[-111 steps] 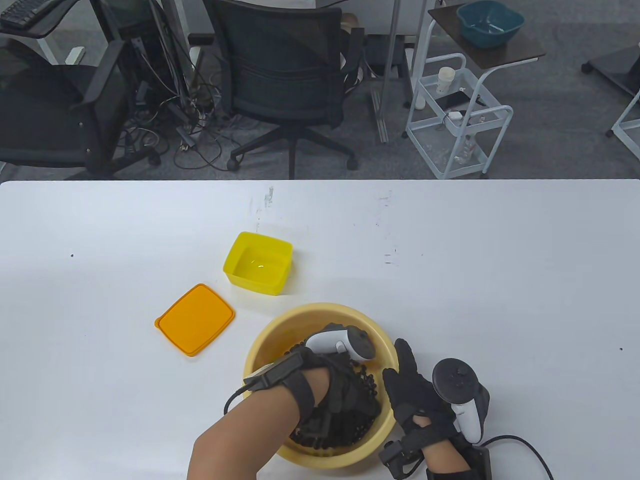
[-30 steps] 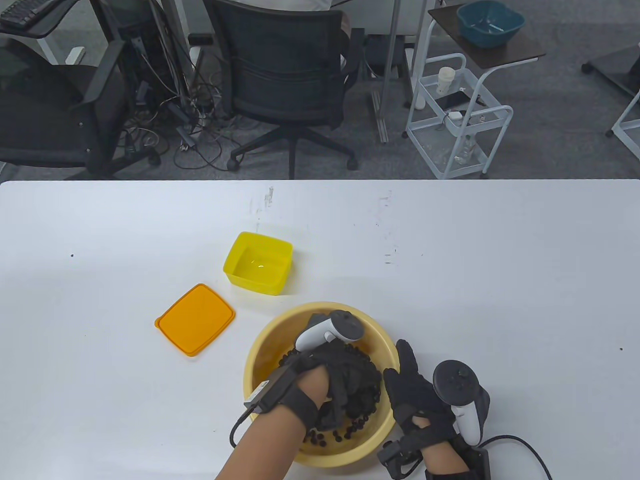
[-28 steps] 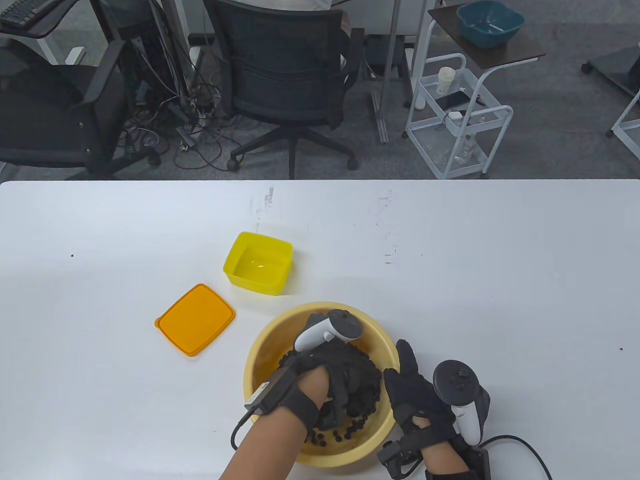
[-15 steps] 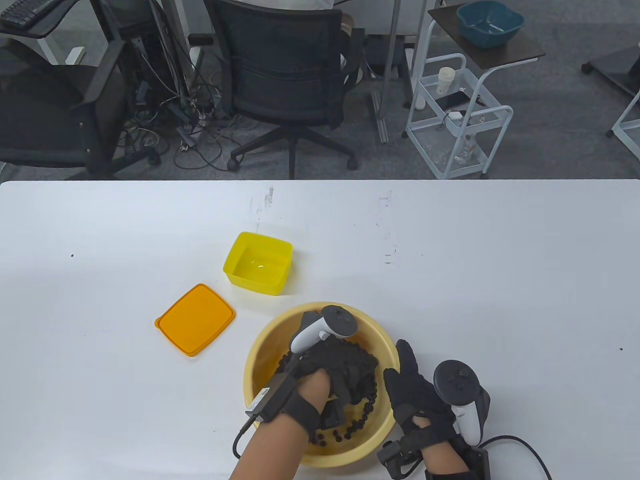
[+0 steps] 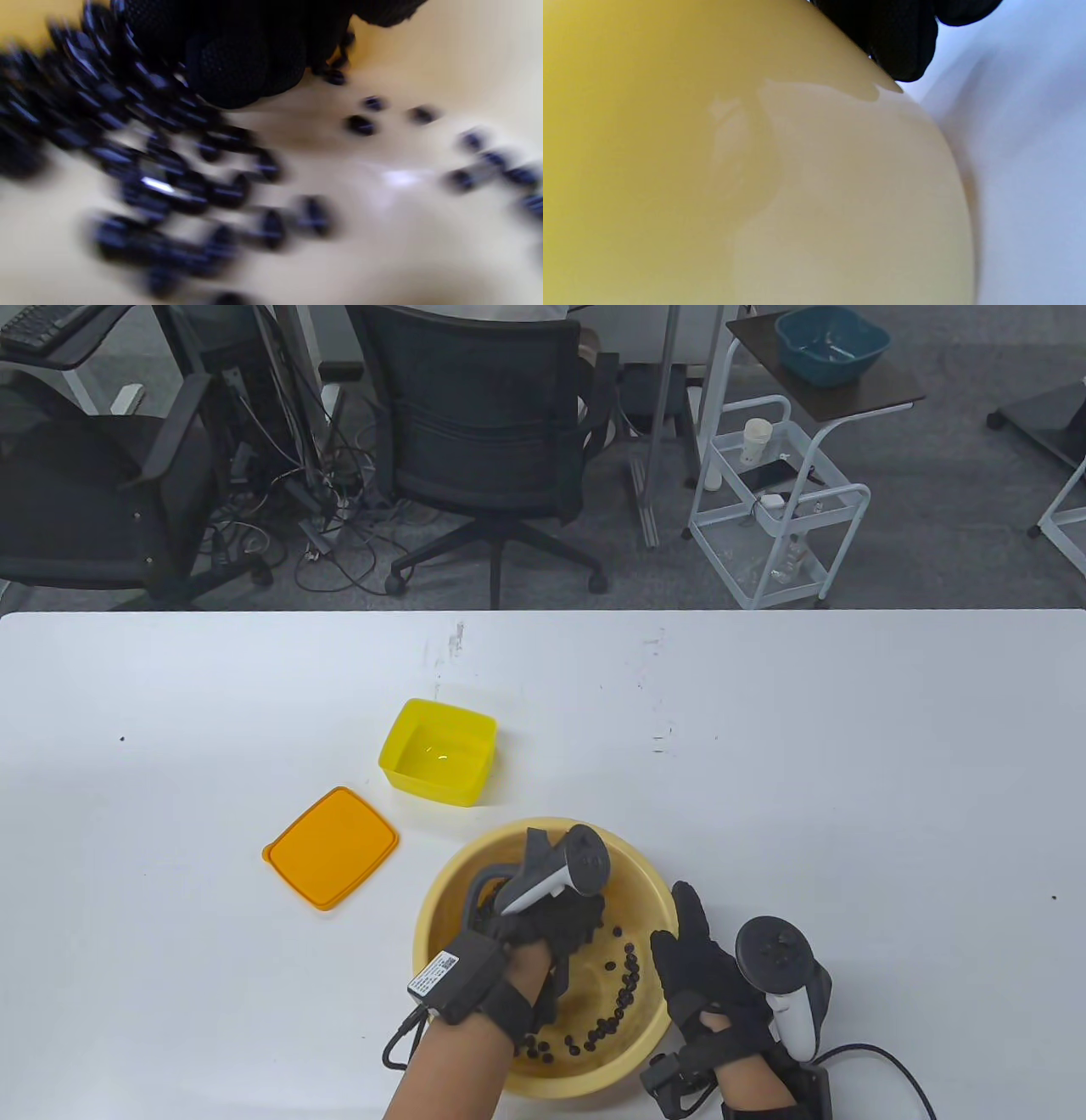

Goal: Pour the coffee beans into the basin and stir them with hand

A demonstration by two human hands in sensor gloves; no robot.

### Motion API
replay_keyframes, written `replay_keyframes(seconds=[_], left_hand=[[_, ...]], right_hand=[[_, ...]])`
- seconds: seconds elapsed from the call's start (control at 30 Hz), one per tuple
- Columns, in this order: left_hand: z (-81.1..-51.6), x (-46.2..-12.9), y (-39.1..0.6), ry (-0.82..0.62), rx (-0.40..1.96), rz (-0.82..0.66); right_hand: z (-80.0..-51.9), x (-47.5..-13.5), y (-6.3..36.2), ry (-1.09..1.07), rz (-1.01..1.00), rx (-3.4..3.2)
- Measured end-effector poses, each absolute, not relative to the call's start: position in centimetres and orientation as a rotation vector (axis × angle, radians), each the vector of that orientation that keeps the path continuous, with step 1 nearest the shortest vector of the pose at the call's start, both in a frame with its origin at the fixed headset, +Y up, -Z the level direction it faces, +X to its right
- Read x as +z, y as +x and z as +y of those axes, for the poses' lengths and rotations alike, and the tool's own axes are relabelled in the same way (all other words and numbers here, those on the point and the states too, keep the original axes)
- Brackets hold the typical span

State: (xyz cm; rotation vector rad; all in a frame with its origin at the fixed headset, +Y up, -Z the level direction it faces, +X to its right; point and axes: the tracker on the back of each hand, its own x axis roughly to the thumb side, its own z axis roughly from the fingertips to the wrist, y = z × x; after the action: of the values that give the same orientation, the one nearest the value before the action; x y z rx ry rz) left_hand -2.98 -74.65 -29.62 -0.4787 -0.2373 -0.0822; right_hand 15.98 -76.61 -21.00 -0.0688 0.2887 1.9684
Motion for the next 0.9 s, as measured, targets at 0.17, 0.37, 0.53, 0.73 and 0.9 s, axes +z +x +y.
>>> replay_keyframes(seconds=[0.17,0.37,0.53,0.73,0.9], left_hand=[[-74.8,-28.6,-2.0,-0.531,-0.502,-0.266],[-76.1,-27.9,-2.5,-0.878,-0.675,-0.223],[-76.3,-27.8,-2.5,-1.088,-0.420,-0.270],[-77.7,-27.5,-2.1,-1.245,0.182,-0.393],[-77.6,-28.1,-1.5,-1.171,0.541,-0.427]], right_hand=[[-76.6,-21.0,16.0,-0.068,0.286,1.975],[-76.6,-21.0,16.0,-0.067,0.286,1.974],[-76.6,-21.0,16.0,-0.067,0.286,1.975],[-76.6,-21.0,16.0,-0.066,0.287,1.973],[-76.6,-21.0,16.0,-0.064,0.287,1.972]])
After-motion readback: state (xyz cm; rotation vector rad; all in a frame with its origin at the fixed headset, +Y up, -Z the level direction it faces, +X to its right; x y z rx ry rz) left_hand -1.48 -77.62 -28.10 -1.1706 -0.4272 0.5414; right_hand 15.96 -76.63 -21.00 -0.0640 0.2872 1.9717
